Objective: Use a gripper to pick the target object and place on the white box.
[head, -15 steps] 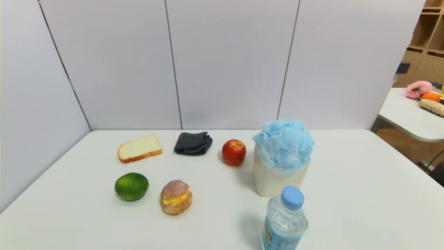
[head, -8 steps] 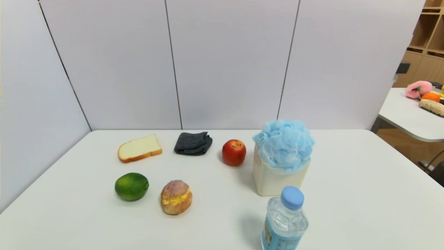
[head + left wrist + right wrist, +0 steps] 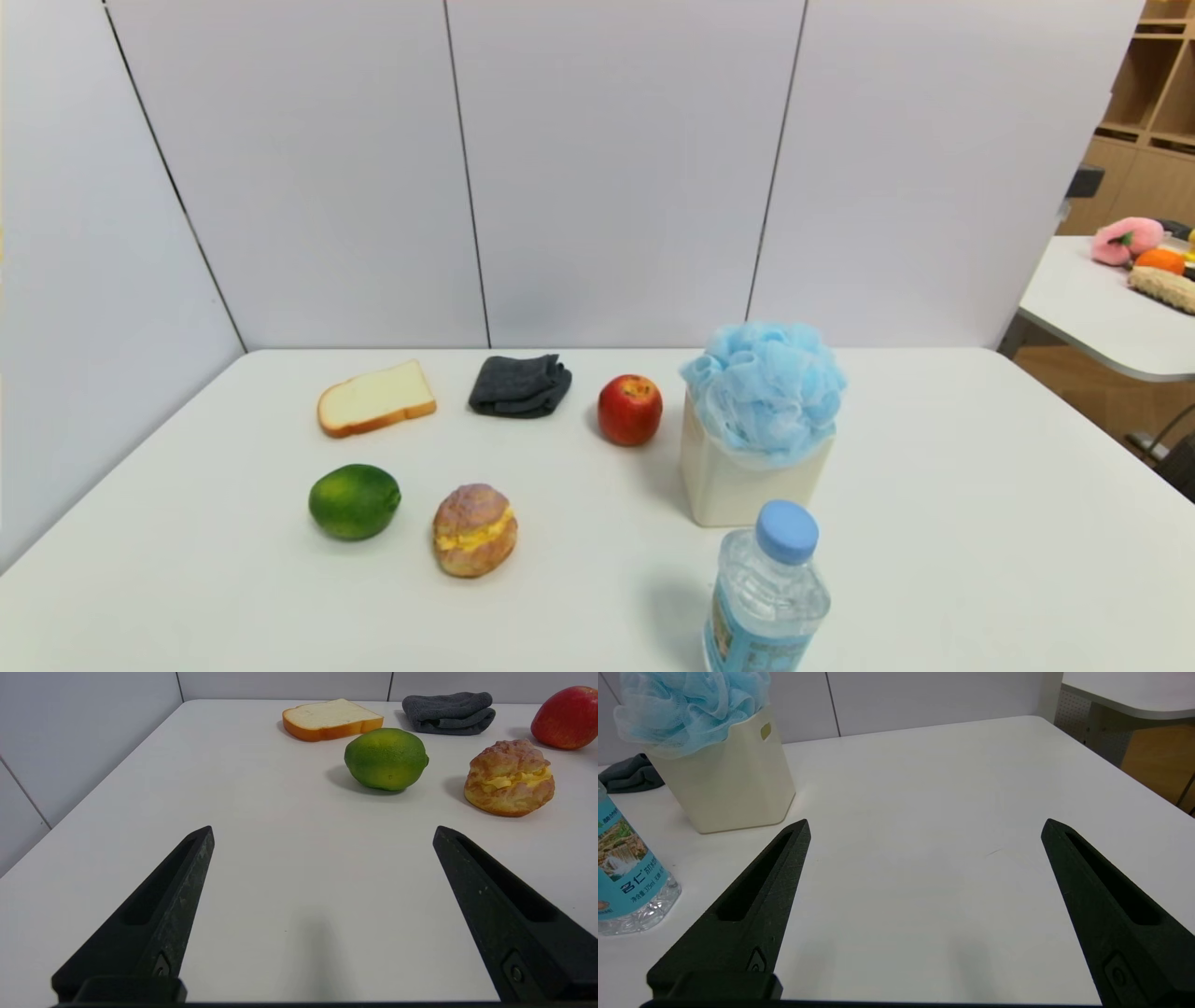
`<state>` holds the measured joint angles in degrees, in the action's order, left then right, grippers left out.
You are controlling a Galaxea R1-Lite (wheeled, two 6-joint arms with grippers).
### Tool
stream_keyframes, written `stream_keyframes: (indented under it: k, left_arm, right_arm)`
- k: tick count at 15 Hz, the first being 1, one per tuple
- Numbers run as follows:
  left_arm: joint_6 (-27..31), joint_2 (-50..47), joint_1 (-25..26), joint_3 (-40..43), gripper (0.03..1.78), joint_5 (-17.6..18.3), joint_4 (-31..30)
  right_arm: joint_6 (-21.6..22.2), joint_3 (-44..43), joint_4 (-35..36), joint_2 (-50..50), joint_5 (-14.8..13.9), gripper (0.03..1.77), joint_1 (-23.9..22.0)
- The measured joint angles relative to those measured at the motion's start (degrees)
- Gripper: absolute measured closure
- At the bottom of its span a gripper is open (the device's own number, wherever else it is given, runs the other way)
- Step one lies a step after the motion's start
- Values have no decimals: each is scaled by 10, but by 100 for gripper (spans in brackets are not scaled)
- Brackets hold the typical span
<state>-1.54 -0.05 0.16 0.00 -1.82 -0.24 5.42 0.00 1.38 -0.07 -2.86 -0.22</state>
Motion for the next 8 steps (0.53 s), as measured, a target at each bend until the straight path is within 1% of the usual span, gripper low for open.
stream_keyframes:
  k: [8]
  left_arm:
    - [0,0,0,0,12,0,0]
  right_arm:
    - [1,0,0,0,0,9,0]
